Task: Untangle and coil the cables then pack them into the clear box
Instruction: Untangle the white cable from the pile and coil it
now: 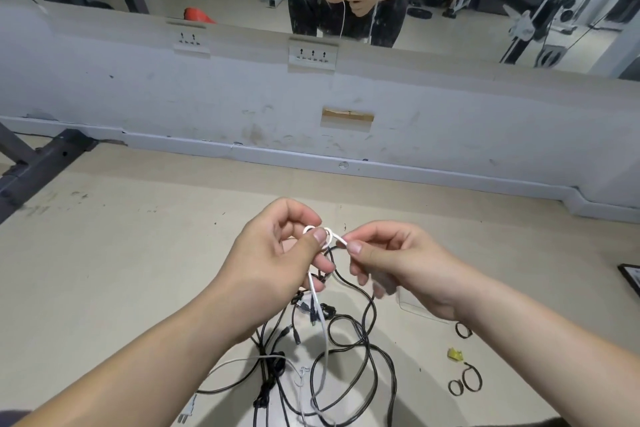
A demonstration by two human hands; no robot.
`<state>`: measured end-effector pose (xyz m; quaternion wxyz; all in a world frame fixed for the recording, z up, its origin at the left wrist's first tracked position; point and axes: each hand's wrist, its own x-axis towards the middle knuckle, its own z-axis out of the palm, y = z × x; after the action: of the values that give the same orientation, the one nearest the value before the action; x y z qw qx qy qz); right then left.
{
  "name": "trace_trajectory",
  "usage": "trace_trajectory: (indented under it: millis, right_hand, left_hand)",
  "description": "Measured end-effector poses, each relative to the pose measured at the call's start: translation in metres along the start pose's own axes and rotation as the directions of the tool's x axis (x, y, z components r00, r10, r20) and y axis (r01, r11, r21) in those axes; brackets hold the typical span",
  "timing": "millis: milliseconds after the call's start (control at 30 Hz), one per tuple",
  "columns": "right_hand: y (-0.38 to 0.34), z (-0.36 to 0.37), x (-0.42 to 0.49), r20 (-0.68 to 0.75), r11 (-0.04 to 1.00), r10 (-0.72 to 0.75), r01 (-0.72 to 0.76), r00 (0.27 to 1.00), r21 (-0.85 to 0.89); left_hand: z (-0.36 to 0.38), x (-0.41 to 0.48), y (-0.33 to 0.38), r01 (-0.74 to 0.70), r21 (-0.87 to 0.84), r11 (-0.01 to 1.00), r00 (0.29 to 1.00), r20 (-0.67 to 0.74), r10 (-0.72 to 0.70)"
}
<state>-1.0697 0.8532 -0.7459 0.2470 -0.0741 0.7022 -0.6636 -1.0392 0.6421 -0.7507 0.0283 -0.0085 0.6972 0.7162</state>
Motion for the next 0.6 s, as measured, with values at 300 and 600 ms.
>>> trace_trajectory:
  millis: [300, 600]
  right_hand:
    - [-0.001, 0.004, 0.004, -0.139, 0.999, -0.024, 0.03, 0.99, 0.04]
    - [-0.003, 0.024, -0.002, -0.099, 0.997, 0.023, -0.016, 0.995, 0.075]
  left_hand:
    - [0.001, -0.001, 0.001, -0.001, 0.073, 0.997, 1.0, -0.025, 0.003]
    - [0.006, -0.009, -0.002, -0.076, 0.059, 0.995, 0.988, 0.137, 0.067]
